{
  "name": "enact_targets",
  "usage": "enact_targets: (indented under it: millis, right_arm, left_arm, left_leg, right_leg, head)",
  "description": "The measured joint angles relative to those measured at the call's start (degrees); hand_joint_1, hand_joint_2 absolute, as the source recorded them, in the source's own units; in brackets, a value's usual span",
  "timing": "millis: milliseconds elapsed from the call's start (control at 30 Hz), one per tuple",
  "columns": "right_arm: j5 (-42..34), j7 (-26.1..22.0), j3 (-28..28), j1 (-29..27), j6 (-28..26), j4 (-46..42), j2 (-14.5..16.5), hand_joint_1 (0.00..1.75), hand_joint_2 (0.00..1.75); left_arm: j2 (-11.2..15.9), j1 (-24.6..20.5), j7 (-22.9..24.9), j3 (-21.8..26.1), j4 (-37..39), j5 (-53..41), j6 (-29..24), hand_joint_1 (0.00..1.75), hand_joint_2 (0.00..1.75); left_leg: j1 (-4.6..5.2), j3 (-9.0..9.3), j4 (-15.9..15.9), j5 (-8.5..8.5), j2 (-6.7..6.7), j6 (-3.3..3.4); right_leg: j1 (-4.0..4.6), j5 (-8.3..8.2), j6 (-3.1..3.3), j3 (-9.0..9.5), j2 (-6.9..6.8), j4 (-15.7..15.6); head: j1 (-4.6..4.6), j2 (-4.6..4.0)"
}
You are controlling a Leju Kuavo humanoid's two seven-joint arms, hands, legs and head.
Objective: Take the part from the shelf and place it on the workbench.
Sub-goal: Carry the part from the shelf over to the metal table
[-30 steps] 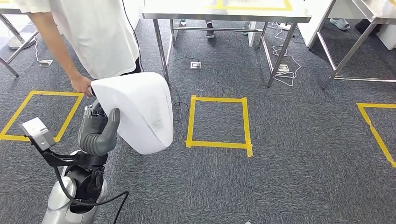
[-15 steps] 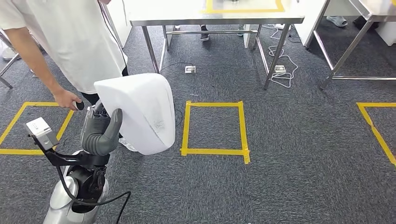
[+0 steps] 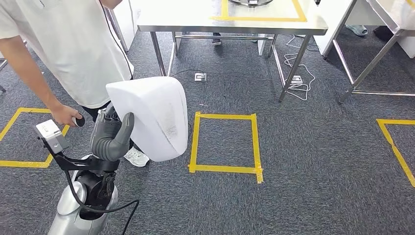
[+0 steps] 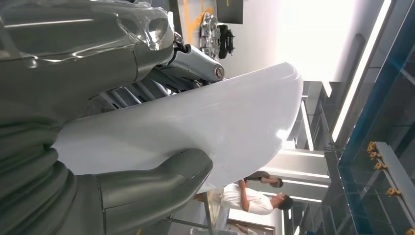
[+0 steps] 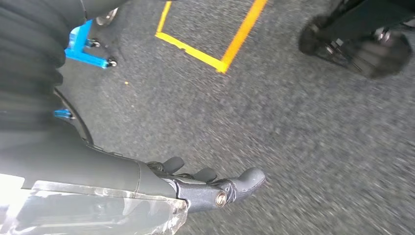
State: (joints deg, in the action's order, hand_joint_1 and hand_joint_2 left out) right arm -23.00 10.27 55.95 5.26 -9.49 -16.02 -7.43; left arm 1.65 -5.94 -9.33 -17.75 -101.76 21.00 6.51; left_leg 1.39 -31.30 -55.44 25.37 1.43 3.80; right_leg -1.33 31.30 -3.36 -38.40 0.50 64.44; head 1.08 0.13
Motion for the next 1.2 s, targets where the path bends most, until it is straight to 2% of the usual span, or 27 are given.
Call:
enact_targets:
  millis: [33, 67, 100, 133, 200, 267, 367, 400, 433, 467, 500, 567, 600, 633, 700, 767, 867, 900, 933, 967, 1000, 1033, 1067, 1100, 1133, 1167, 1200]
  right_arm:
    - [0.0, 0.0, 0.0, 0.0, 0.0, 0.0, 0.0, 0.0, 1.75]
    - [0.0, 0.0, 0.0, -0.1, 0.0, 0.0, 0.0, 0.0, 1.75]
    - [0.0, 0.0, 0.0, -0.1, 0.0, 0.0, 0.0, 0.0, 1.75]
    - [0.0, 0.0, -0.1, -0.1, 0.0, 0.0, 0.1, 0.0, 1.75]
    - [0.0, 0.0, -0.3, 0.0, 0.0, 0.0, 0.2, 0.0, 1.75]
    - [0.1, 0.0, -0.5, 0.1, 0.0, 0.0, 0.3, 0.0, 1.75]
    - [0.3, -0.1, -0.9, 0.0, 0.0, 0.0, 0.2, 0.0, 1.75]
    - [0.3, -0.1, -1.0, 0.0, 0.0, 0.0, 0.2, 0.0, 1.75]
    - [0.3, -0.1, -1.0, -0.1, 0.0, 0.0, 0.2, 0.0, 1.75]
    - [0.4, -0.1, -1.0, -0.1, 0.0, 0.0, 0.3, 0.0, 1.75]
    - [0.4, -0.1, -1.1, -0.1, 0.0, 0.0, 0.3, 0.0, 1.75]
    - [0.5, -0.2, -1.2, 0.0, 0.0, 0.0, 0.7, 0.0, 1.75]
    - [0.5, -0.2, -1.3, 0.0, 0.0, 0.0, 0.9, 0.0, 1.75]
    - [0.6, -0.2, -1.3, 0.1, 0.1, 0.0, 1.0, 0.0, 1.75]
    - [0.8, -0.2, -1.4, 0.2, 0.1, -0.1, 1.0, 0.0, 1.75]
    - [1.2, -0.2, -1.4, 0.3, 0.3, -0.1, 1.0, 0.0, 1.75]
    - [1.9, -0.1, -1.5, 0.3, 0.5, -0.1, 0.9, 0.0, 1.75]
    - [2.2, -0.1, -1.5, 0.2, 0.6, -0.1, 0.9, 0.0, 1.75]
    - [2.4, 0.0, -1.5, 0.1, 0.7, -0.1, 0.9, 0.0, 1.75]
    - [2.7, 0.0, -1.5, 0.0, 0.8, -0.1, 0.9, 0.0, 1.75]
    - [2.9, 0.0, -1.5, -0.1, 0.9, -0.1, 0.9, 0.0, 1.75]
    - [3.1, 0.1, -1.5, -0.2, 1.0, -0.1, 0.9, 0.0, 1.75]
    - [3.4, 0.2, -1.5, -0.3, 1.1, -0.1, 0.9, 0.0, 1.75]
    - [3.8, 0.3, -1.5, -0.5, 1.4, -0.1, 1.0, 0.0, 1.75]
    - [4.2, 0.4, -1.5, -0.6, 1.6, -0.1, 1.0, 0.0, 1.75]
    - [4.5, 0.5, -1.5, -0.6, 1.9, -0.1, 1.0, 0.0, 1.75]
    - [4.8, 0.6, -1.5, -0.6, 2.1, -0.1, 1.2, 0.0, 1.75]
  left_arm:
    - [0.0, 0.0, 0.0, 0.0, 0.1, 0.0, 0.0, 1.75, 1.75]
    - [0.0, 0.0, 0.0, 0.0, 0.2, 0.0, 0.0, 1.75, 1.75]
    - [0.0, -0.1, 0.0, 0.0, 0.2, 0.0, 0.0, 1.75, 1.75]
    - [0.0, -0.1, 0.1, 0.0, 0.2, 0.0, 0.0, 1.75, 1.75]
    - [0.0, -0.3, 0.1, -0.1, 0.2, 0.0, 0.1, 1.75, 1.75]
    - [0.0, -0.5, 0.0, -0.1, 0.2, 0.0, 0.1, 1.75, 1.75]
    - [0.0, -0.7, 0.0, -0.2, 0.3, 0.0, 0.2, 1.75, 1.75]
    - [0.1, -0.6, 0.0, -0.2, 0.3, 0.0, 0.2, 1.75, 1.75]
    - [0.1, -0.6, 0.0, -0.2, 0.4, 0.0, 0.2, 1.75, 1.75]
    - [0.1, -0.6, 0.0, -0.2, 0.4, 0.0, 0.3, 1.75, 1.75]
    - [0.1, -0.7, 0.0, -0.2, 0.5, 0.0, 0.3, 1.75, 1.75]
    - [0.2, -0.7, 0.0, -0.2, 0.5, 0.0, 0.3, 1.75, 1.75]
    - [0.3, -0.7, 0.0, -0.1, 0.5, 0.0, 0.3, 1.75, 1.75]
    - [0.3, -0.7, 0.0, -0.1, 0.5, 0.0, 0.3, 1.75, 1.75]
    - [0.3, -0.9, 0.0, -0.1, 0.5, 0.0, 0.4, 1.75, 1.75]
    - [0.2, -1.0, 0.0, -0.1, 0.4, 0.0, 0.5, 1.75, 1.75]
    - [0.2, -1.0, 0.1, -0.1, 0.4, 0.0, 0.2, 1.75, 1.75]
    - [0.2, -0.8, 0.1, -0.1, 0.4, -0.1, 0.0, 1.75, 1.75]
    - [0.3, -0.8, 0.2, -0.1, 0.4, -0.2, -0.4, 1.75, 1.75]
    - [0.3, -0.7, 0.2, -0.1, 0.4, -0.3, -0.7, 1.75, 1.75]
    - [0.3, -0.6, 0.3, -0.1, 0.4, -0.4, -0.9, 1.75, 1.75]
    - [0.3, -0.5, 0.3, -0.1, 0.4, -0.5, -1.3, 1.75, 1.75]
    - [0.3, -0.2, 0.4, -0.1, 0.3, -0.6, -1.7, 1.75, 1.75]
    - [0.4, 0.0, 0.7, -0.1, 0.2, -0.8, -2.2, 1.75, 1.75]
    - [0.4, 0.4, 0.9, -0.1, 0.0, -1.0, -2.7, 1.75, 1.75]
    - [0.4, 0.6, 1.2, -0.1, -0.3, -1.1, -3.2, 1.75, 1.75]
    - [0.5, 0.8, 1.4, -0.1, -0.6, -1.2, -3.4, 1.75, 1.75]
  left_leg:
    - [0.05, 0.64, -0.4, 0.86, 0.0, -0.32]
    - [0.14, 1.0, -0.7, 1.67, 0.0, -0.67]
    - [0.24, 1.29, -1.0, 2.3, -0.01, -1.01]
    - [0.3, 1.6, -1.4, 2.77, -0.01, -1.26]
    - [0.17, 1.11, -2.9, 3.05, -0.19, -1.73]
    - [-0.26, -1.79, -7.7, 3.36, -0.58, -2.44]
    - [-1.15, -9.1, -17.4, 6.96, -1.14, -3.67]
    - [-1.33, -10.77, -18.5, 8.01, -1.26, -3.82]
    - [-1.4, -11.52, -17.8, 8.01, -1.32, -3.75]
    - [-1.34, -11.37, -15.4, 6.64, -1.34, -3.41]
    - [-1.12, -10.65, -11.8, 3.92, -1.34, -2.73]
    - [-0.05, -9.13, -5.2, -2.33, -0.77, -0.87]
    - [0.46, -8.51, -3.3, -4.26, -0.37, -0.1]
    - [0.83, -8.01, -2.3, -4.94, 0.03, 0.33]
    - [0.78, -6.01, -1.3, -4.48, 0.32, 0.69]
    - [0.53, -4.0, -0.5, -3.94, 0.29, 1.14]
    - [0.43, -2.6, -0.3, -2.6, 0.37, 1.28]
    - [0.42, -2.06, -0.3, -2.01, 0.5, 1.17]
    - [0.42, -1.35, -0.3, -1.35, 0.63, 1.07]
    - [0.42, -0.52, -0.3, -0.65, 0.72, 0.94]
    - [0.42, 0.38, -0.3, 0.11, 0.76, 0.77]
    - [0.51, 1.17, -0.4, 0.89, 0.8, 0.54]
    - [0.61, 1.77, -0.6, 1.65, 0.86, 0.29]
    - [0.71, 2.2, -0.7, 2.41, 0.9, 0.02]
    - [0.81, 2.49, -1.0, 2.96, 0.93, -0.24]
    - [0.83, 2.58, -1.3, 3.32, 0.95, -0.43]
    - [0.83, 2.23, -2.2, 3.38, 0.83, -0.64]
  right_leg:
    - [-0.16, -2.88, -0.63, 0.78, -0.28, -3.4]
    - [-0.16, -5.26, -0.54, 1.54, -0.55, -5.7]
    - [-0.1, -6.78, 0.21, 2.01, -0.76, -6.7]
    - [0.03, -7.15, 1.36, 2.39, -0.86, -6.9]
    - [-0.16, -7.07, 2.89, 3.32, -0.63, -6.9]
    - [-0.3, -6.39, 3.72, 4.41, -0.47, -7.0]
    - [-0.09, -4.71, 4.16, 6.13, -0.32, -7.0]
    - [-0.04, -4.06, 4.14, 6.9, -0.23, -7.0]
    - [0.05, -3.38, 4.11, 7.78, -0.14, -7.0]
    - [0.19, -2.7, 4.08, 8.74, -0.08, -7.0]
    - [0.34, -2.01, 4.07, 9.67, -0.05, -7.1]
    - [0.62, -0.6, 3.79, 11.21, 0.13, -7.4]
    - [0.69, -0.05, 3.59, 11.93, 0.24, -7.7]
    - [0.76, 0.15, 3.26, 12.63, 0.36, -7.7]
    - [0.83, 0.16, 2.79, 13.67, 0.36, -7.3]
    - [0.83, 0.66, 2.62, 11.89, 0.23, -3.4]
    - [0.8, 4.16, 2.95, 4.12, 0.14, 6.8]
    - [0.79, 5.39, 2.95, 1.95, 0.14, 8.4]
    - [0.77, 5.82, 2.74, 0.65, 0.13, 8.1]
    - [0.73, 5.1, 2.24, 0.19, 0.12, 6.1]
    - [0.67, 2.91, 1.44, 0.35, 0.12, 2.6]
    - [0.62, -0.43, 0.65, 0.77, 0.08, -1.1]
    - [0.63, -3.6, 0.47, 1.31, -0.05, -4.1]
    - [0.69, -6.27, 0.82, 1.83, -0.15, -6.1]
    - [0.79, -7.65, 1.66, 2.19, -0.27, -6.9]
    - [0.76, -7.9, 2.66, 2.66, -0.32, -7.0]
    - [0.66, -7.89, 3.29, 3.08, -0.24, -7.1]
  head:
    - [-0.02, 0.0]
    - [-0.02, 0.0]
    - [-0.05, 0.0]
    - [-0.04, 0.0]
    - [0.01, 0.0]
    - [0.12, 0.0]
    - [0.16, 0.0]
    - [0.18, 0.0]
    - [0.19, 0.0]
    - [0.2, 0.0]
    - [0.2, 0.0]
    - [0.07, 0.0]
    - [0.03, 0.0]
    - [0.0, 0.0]
    - [0.06, 0.0]
    - [0.06, 0.0]
    - [0.09, 0.0]
    - [0.12, 0.0]
    - [0.09, 0.0]
    - [0.09, 0.0]
    - [0.09, 0.0]
    - [0.06, 0.0]
    - [0.06, 0.0]
    - [0.09, 0.0]
    - [0.14, 0.0]
    - [0.21, 0.0]
    - [0.26, 0.0]
